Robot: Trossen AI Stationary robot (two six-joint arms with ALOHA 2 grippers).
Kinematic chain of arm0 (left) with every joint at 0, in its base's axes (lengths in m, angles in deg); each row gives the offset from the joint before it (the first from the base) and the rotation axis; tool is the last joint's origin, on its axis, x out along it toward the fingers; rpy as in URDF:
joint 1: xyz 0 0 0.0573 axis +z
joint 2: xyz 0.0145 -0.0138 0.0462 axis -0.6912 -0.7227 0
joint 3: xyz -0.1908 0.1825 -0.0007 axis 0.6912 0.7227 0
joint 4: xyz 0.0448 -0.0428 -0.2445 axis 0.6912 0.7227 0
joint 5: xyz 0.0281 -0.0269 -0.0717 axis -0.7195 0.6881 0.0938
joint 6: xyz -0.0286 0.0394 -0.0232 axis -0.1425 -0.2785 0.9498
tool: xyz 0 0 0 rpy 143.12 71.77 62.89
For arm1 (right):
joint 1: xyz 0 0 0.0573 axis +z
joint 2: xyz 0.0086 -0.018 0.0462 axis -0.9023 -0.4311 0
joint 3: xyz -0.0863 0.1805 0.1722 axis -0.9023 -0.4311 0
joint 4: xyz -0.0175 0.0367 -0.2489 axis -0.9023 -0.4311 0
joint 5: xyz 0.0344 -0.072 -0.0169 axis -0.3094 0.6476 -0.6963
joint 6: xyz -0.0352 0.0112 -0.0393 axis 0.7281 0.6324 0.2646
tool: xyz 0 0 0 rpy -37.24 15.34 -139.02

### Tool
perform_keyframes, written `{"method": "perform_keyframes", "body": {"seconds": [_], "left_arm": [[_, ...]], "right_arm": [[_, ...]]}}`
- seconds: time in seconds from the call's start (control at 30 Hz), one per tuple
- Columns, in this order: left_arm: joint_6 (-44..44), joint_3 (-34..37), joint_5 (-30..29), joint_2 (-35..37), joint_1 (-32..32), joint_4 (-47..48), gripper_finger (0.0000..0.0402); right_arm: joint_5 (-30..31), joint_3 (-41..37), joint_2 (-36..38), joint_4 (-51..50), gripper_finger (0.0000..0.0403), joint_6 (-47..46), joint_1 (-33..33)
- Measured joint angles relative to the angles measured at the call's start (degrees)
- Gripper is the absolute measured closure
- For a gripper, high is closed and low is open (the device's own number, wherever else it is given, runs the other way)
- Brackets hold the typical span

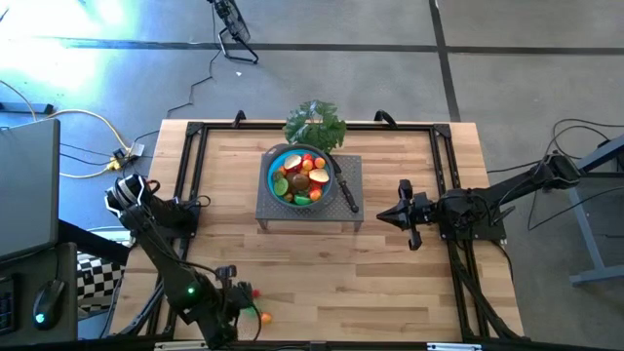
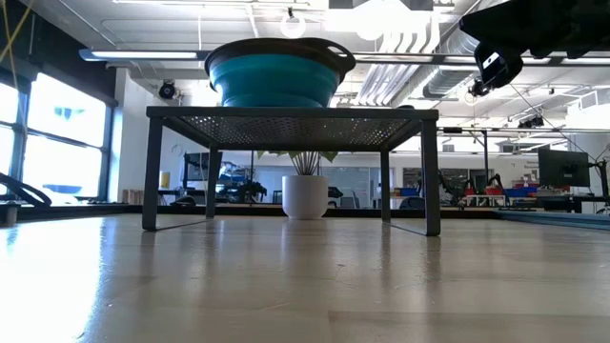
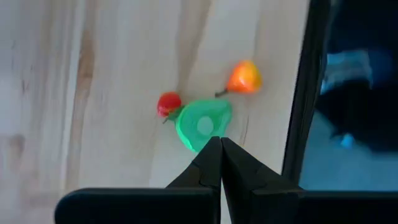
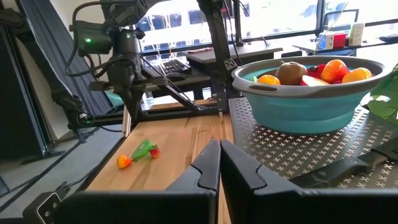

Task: Pick & Place Fruit
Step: Put the pear into the blue strainer bowl on the shelf

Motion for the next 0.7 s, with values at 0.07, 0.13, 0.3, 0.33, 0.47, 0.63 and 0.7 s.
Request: {"method": "perform_keyframes", "body": {"seconds": [0.07, 0.13, 0.3, 0.33, 0.47, 0.63, 0.7], "left_arm": [[-6.07, 0.0, 1.36, 0.0, 0.0, 0.01, 0.0401], [-9.84, 0.0, 2.05, 0.0, 0.02, -0.01, 0.0401], [-9.93, 0.0, 2.16, 0.0, 0.42, -0.39, 0.0401], [-8.59, 0.0, 2.15, 0.0, 0.44, -0.49, 0.0401], [0.94, 0.0, 1.76, 0.0, 0.44, -0.22, 0.0397], [9.39, 0.0, 1.69, 0.0, 0.95, 0.75, 0.0349], [10.38, 0.0, 1.63, 0.0, 1.2, 0.79, 0.0317]], "right_arm": [[0.0, 0.01, 0.0, 0.0, 0.0399, 0.0, 0.01], [0.0, 0.01, 0.0, 0.02, 0.0399, -0.19, 0.01], [0.03, 0.01, 0.0, 0.02, 0.0399, -0.63, 0.01], [0.27, 0.01, 0.0, 0.02, 0.0399, -0.63, 0.0], [0.61, 0.01, 0.0, 0.04, 0.0399, -0.63, 0.01], [0.61, 0.0, 0.0, 0.02, 0.0399, -0.54, -0.01], [0.61, 0.0, 0.0, 0.02, 0.0399, -0.48, 0.01]]}}
